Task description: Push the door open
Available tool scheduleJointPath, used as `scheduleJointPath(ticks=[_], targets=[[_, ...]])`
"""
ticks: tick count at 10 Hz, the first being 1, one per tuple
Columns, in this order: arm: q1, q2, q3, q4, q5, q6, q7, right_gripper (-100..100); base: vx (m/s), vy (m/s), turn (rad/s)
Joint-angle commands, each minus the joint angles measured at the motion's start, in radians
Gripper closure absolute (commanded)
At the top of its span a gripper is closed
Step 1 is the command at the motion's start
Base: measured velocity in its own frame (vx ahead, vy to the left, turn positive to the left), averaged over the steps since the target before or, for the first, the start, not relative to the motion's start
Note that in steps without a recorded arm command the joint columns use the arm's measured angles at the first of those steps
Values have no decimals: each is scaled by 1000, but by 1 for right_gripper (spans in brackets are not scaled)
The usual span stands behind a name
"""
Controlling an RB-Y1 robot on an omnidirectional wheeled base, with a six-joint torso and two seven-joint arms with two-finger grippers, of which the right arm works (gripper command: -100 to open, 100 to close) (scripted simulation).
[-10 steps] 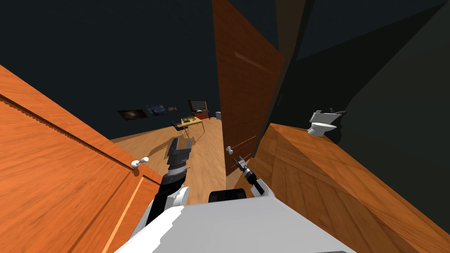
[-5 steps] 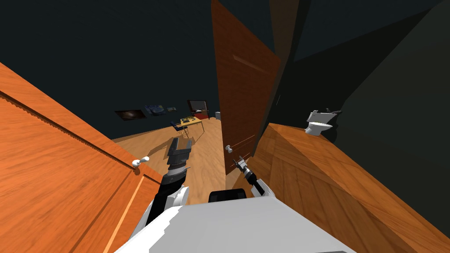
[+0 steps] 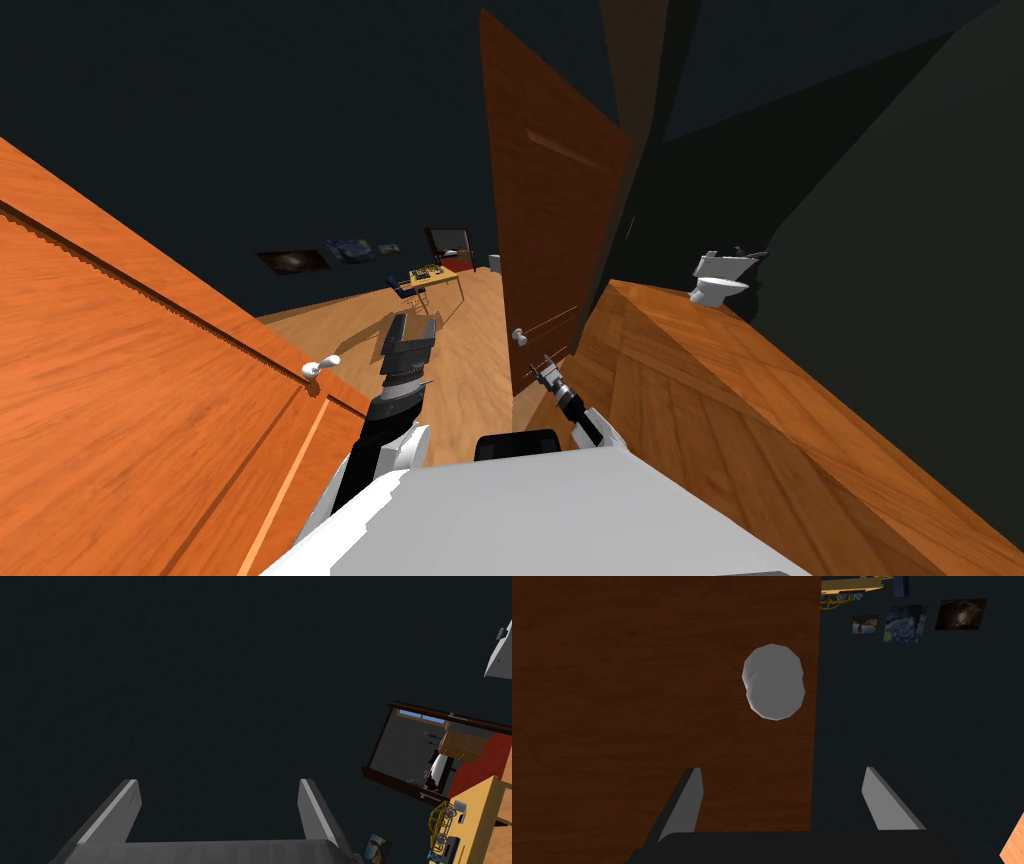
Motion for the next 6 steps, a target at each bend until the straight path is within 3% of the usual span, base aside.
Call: scheduleJointPath(ticks=[1, 3, 6], targets=[[1, -3, 6, -1, -4, 0, 37, -100, -28, -6, -13], [1, -3, 7, 0, -5, 0, 42, -100, -19, -3, -7], [-5, 6, 1, 6, -8, 4, 55, -100, 166, 75, 27]])
